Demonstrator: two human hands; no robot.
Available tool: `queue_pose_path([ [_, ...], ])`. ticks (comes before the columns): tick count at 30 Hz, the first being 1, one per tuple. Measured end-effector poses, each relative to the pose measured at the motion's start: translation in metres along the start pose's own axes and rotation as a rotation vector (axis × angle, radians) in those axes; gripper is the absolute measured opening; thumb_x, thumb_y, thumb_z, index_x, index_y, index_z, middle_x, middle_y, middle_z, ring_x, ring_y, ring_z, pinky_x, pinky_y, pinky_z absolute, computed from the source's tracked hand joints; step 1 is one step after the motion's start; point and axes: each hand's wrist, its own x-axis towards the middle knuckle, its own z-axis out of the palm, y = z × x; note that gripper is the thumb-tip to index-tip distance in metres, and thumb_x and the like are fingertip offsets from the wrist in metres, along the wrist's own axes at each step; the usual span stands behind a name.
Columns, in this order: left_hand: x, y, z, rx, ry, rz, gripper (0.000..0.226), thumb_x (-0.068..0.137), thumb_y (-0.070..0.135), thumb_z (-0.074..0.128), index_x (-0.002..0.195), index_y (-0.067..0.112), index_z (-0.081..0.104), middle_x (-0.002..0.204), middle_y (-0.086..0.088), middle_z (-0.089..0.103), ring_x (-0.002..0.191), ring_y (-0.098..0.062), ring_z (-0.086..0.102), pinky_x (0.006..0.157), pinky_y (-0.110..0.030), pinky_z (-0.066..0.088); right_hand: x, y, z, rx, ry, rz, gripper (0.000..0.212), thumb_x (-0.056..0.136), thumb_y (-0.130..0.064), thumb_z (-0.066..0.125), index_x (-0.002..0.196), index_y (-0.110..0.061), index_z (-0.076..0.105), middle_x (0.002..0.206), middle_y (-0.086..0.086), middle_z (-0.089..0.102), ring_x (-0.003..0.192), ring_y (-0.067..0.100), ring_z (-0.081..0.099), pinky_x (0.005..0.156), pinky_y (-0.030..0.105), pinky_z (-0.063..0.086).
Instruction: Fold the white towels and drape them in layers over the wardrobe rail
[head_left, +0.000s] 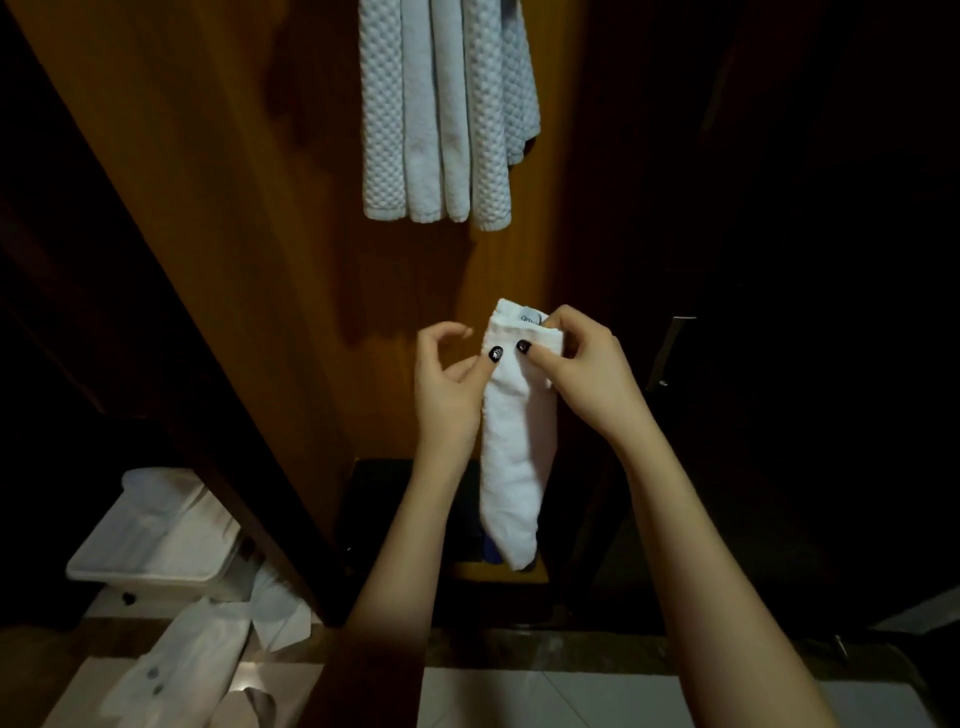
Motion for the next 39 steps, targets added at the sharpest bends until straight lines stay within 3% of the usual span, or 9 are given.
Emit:
queue_pose_path([
  [3, -0.004, -0.008, 0.007, 0.174, -0.006, -0.017, 0.033, 0.081, 0.019, 0.077, 0.094, 0.036, 0.052, 0.102, -0.005, 0.068, 0.086, -0.021, 0.068, 0.071, -0.033, 0.056, 0.014, -0.007, -0.001, -0.005, 0.075, -0.034, 0.026, 0.084, -0.018, 0.069, 0.076, -0.004, 0.049, 0.066, 0.001, 0.052, 0.058, 0.005, 0.041, 0.054, 0.026, 0.034],
  [6, -0.004, -0.003, 0.015, 0.222, -0.063, -0.004, 0.026, 0.076, 0.027, 0.081, 0.087, 0.021, 0.059, 0.087, -0.007, 0.069, 0.080, -0.021, 0.065, 0.069, -0.039, 0.053, 0.022, -0.015, -0.002, -0.005, 0.068, -0.076, 0.028, 0.083, -0.019, 0.070, 0.073, -0.004, 0.048, 0.062, -0.006, 0.047, 0.055, 0.002, 0.037, 0.050, 0.019, 0.030],
  [15, 0.010, 0.010, 0.002, -0.066, -0.341, -0.062, 0.033, 0.092, 0.011, 0.062, 0.125, 0.014, 0.057, 0.114, 0.000, 0.070, 0.107, -0.013, 0.066, 0.082, -0.023, 0.053, 0.046, -0.027, -0.022, 0.057, -0.191, -0.129, 0.027, 0.085, -0.018, 0.072, 0.072, -0.009, 0.051, 0.068, 0.000, 0.049, 0.064, 0.011, 0.045, 0.058, 0.028, 0.036],
  [18, 0.017, 0.015, -0.008, -0.047, -0.395, -0.105, 0.020, 0.095, 0.012, 0.057, 0.114, 0.009, 0.060, 0.099, 0.004, 0.073, 0.093, -0.013, 0.069, 0.074, -0.022, 0.053, 0.047, -0.030, -0.022, 0.096, -0.203, -0.142, 0.025, 0.087, -0.015, 0.071, 0.073, -0.011, 0.050, 0.068, -0.001, 0.048, 0.063, 0.009, 0.044, 0.057, 0.023, 0.035],
  [22, 0.030, 0.014, -0.016, 0.167, -0.238, 0.104, 0.019, 0.099, 0.011, 0.049, 0.091, 0.003, 0.063, 0.091, -0.002, 0.057, 0.085, -0.009, 0.055, 0.075, -0.021, 0.042, 0.052, -0.039, -0.034, 0.235, -0.205, -0.156, 0.020, 0.089, -0.012, 0.068, 0.078, -0.010, 0.052, 0.072, 0.000, 0.049, 0.067, 0.010, 0.046, 0.057, 0.016, 0.037],
  [25, 0.041, 0.028, -0.020, 0.165, -0.202, 0.146, 0.022, 0.101, 0.008, 0.044, 0.091, 0.017, 0.061, 0.099, 0.009, 0.056, 0.086, 0.010, 0.054, 0.076, -0.007, 0.038, 0.059, -0.046, -0.046, 0.311, -0.291, -0.156, 0.018, 0.091, -0.009, 0.065, 0.080, -0.012, 0.051, 0.076, 0.004, 0.050, 0.068, 0.010, 0.047, 0.056, 0.018, 0.037],
  [28, 0.048, 0.041, -0.017, 0.064, -0.289, 0.120, 0.016, 0.095, 0.000, 0.052, 0.096, 0.016, 0.055, 0.087, 0.004, 0.057, 0.070, 0.009, 0.055, 0.068, -0.008, 0.040, 0.065, -0.048, -0.055, 0.410, -0.342, -0.124, 0.015, 0.092, -0.006, 0.061, 0.083, -0.012, 0.050, 0.079, 0.005, 0.051, 0.067, 0.009, 0.051, 0.055, 0.019, 0.039],
  [31, 0.052, 0.043, -0.010, 0.118, -0.315, 0.189, 0.014, 0.089, -0.002, 0.061, 0.094, 0.010, 0.058, 0.088, 0.004, 0.059, 0.078, 0.011, 0.057, 0.075, -0.007, 0.041, 0.069, -0.047, -0.063, 0.547, -0.330, -0.074, 0.017, 0.087, -0.008, 0.065, 0.080, -0.013, 0.050, 0.072, -0.003, 0.054, 0.062, 0.006, 0.052, 0.054, 0.018, 0.040],
  [39, 0.041, 0.039, 0.002, 0.061, -0.340, 0.137, 0.002, 0.087, 0.009, 0.067, 0.089, 0.009, 0.068, 0.087, -0.004, 0.067, 0.080, -0.011, 0.063, 0.072, -0.023, 0.050, 0.076, -0.041, -0.075, 0.634, -0.256, -0.049, 0.014, 0.081, -0.015, 0.063, 0.079, -0.014, 0.049, 0.074, -0.002, 0.053, 0.065, 0.008, 0.054, 0.055, 0.020, 0.045],
])
